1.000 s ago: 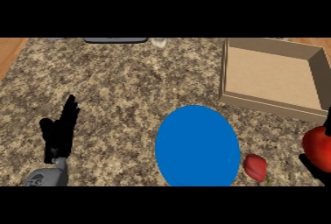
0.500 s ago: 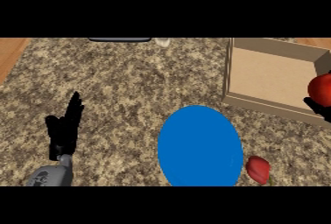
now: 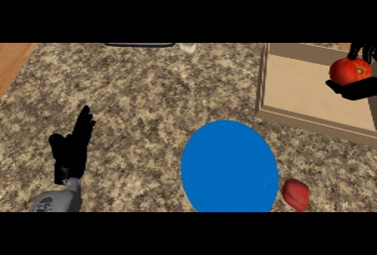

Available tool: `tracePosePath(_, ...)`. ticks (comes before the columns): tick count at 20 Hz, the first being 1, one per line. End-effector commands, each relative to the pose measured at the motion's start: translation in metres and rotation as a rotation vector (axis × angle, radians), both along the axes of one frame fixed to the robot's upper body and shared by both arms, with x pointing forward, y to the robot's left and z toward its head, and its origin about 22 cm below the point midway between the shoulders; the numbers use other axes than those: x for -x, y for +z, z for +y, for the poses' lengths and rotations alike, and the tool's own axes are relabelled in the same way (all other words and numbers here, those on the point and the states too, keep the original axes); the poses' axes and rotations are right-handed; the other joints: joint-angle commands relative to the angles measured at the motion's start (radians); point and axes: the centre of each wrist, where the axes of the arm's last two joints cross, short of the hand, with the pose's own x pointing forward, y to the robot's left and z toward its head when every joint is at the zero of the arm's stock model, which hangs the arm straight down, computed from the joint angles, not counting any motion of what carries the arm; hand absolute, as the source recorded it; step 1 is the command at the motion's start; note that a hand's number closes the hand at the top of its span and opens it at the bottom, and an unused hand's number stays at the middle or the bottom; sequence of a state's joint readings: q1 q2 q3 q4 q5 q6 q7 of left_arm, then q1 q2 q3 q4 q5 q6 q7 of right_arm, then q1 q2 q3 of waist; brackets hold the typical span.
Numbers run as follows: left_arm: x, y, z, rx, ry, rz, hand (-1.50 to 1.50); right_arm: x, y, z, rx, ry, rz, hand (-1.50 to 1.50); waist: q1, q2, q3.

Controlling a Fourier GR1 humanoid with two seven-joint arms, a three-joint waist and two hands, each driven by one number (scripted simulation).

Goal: Pick the tomato from the plate and place it in the cardboard box

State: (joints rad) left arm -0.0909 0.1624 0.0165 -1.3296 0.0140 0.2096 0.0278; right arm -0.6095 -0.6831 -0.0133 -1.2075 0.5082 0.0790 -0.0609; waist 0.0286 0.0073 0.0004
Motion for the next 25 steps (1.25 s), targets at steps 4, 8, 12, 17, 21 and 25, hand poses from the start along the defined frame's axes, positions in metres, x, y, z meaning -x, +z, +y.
tracePosePath(4,-0.002,-0.009,-0.003,0.021,-0.028,-0.003,0.00,-0.046,-0.044,0.001,-0.026,-0.087,0.073,1.50,0.017,0.007,0.000)
tracePosePath(8,-0.001,0.008,0.000,-0.009,-0.029,0.001,0.00,-0.053,-0.050,-0.020,-0.153,-0.081,0.167,-1.50,0.022,0.005,0.002)
tracePosePath(12,-0.007,0.002,-0.003,0.000,-0.023,0.005,0.00,-0.046,-0.079,-0.037,-0.266,-0.016,0.132,-1.50,0.018,0.010,0.002)
tracePosePath(17,-0.017,0.007,-0.005,-0.001,-0.011,-0.006,0.00,-0.049,-0.078,-0.037,-0.511,0.145,0.036,-1.50,0.006,0.008,0.003)
tracePosePath(21,-0.014,0.008,0.003,-0.008,-0.007,-0.027,0.00,-0.044,-0.066,-0.063,-0.728,0.160,0.016,-1.50,0.006,0.007,0.003)
tracePosePath(25,-0.011,0.005,0.005,0.006,-0.031,-0.004,0.00,-0.033,-0.065,-0.089,-0.831,0.092,-0.005,-1.50,0.016,0.011,0.003)
